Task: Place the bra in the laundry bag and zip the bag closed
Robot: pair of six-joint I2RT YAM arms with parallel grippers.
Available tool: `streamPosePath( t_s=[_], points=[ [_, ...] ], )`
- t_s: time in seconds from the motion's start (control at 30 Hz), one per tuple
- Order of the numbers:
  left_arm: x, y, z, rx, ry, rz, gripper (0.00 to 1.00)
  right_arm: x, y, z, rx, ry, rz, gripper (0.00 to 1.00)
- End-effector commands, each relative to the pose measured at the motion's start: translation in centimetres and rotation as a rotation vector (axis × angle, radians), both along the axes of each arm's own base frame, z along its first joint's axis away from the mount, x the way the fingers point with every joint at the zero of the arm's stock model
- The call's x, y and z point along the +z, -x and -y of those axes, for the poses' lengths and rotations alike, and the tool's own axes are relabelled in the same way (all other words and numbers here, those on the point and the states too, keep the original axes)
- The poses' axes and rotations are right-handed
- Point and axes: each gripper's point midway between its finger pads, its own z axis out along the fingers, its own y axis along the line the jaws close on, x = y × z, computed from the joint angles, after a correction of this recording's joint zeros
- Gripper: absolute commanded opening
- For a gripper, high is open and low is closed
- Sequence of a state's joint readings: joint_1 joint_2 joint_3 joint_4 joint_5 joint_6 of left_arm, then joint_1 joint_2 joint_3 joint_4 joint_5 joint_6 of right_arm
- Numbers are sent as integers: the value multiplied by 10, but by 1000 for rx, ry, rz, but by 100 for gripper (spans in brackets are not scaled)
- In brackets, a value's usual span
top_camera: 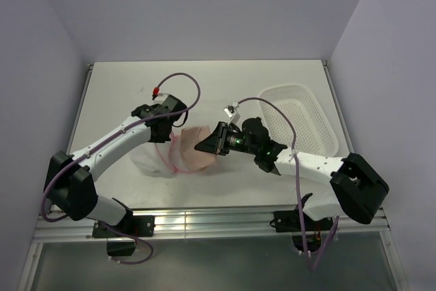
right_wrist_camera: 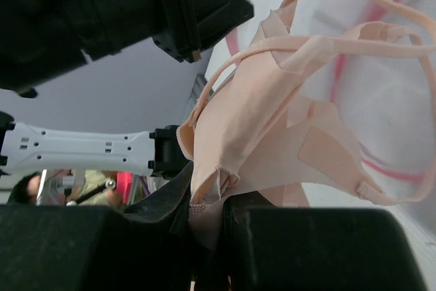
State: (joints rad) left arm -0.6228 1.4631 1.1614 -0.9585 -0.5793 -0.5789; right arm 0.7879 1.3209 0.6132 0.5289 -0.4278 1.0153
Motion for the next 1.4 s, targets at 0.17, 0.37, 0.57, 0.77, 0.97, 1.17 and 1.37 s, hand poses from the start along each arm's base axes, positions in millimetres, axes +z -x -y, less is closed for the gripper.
streamPosePath(
  t_s=[0.17,0.37,0.57,0.77,0.97,1.17,1.37],
  points=[
    [33,-6,49,-133,199,74,0,18,24,-32,161,-146,71,0],
    [49,-4,68,-211,300,123,0,12,26,-46,225,-208,46,0],
    [67,5,89,-316,411,139,0,-7,19,-55,216,-205,-4,0],
    [68,30,104,-418,515,82,0,-8,-2,-64,158,-212,-5,0],
    [65,43,116,-466,597,51,0,5,-26,-66,58,-257,0,0],
    [74,47,138,-502,709,35,0,10,-42,-54,-99,-281,-4,0],
    [101,64,167,-595,899,8,0,16,-64,-33,-298,-276,42,0]
  ],
)
